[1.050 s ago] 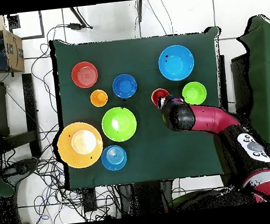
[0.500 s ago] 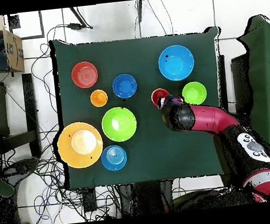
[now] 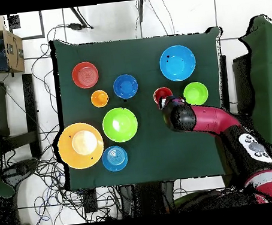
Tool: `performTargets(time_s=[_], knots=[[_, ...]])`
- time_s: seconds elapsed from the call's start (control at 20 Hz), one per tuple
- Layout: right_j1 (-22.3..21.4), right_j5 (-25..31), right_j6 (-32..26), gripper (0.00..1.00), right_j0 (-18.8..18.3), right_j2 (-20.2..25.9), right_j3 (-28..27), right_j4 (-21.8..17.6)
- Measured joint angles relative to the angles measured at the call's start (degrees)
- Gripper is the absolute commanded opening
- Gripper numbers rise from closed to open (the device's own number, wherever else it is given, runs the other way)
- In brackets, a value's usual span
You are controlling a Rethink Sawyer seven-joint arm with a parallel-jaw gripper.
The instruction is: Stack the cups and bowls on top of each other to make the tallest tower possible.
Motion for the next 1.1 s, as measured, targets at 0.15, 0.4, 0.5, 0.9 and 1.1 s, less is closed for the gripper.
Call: performTargets(time_s=[0.15, 0.4, 0.5, 0.9, 1.1], knots=[[0.0, 0.0, 0.0, 1.00, 0.0, 0.0, 0.0, 0.0], [0.0, 0.0, 0.0, 1.00, 0.0, 0.0, 0.0, 0.0], [0.0, 0.0, 0.0, 1.00, 0.0, 0.0, 0.0, 0.0], [-4.0, 2.5, 0.0, 1.00, 0.0, 0.0, 0.2, 0.0], [-6.5, 5.4, 0.0, 1.00, 0.0, 0.0, 0.2, 0.2]])
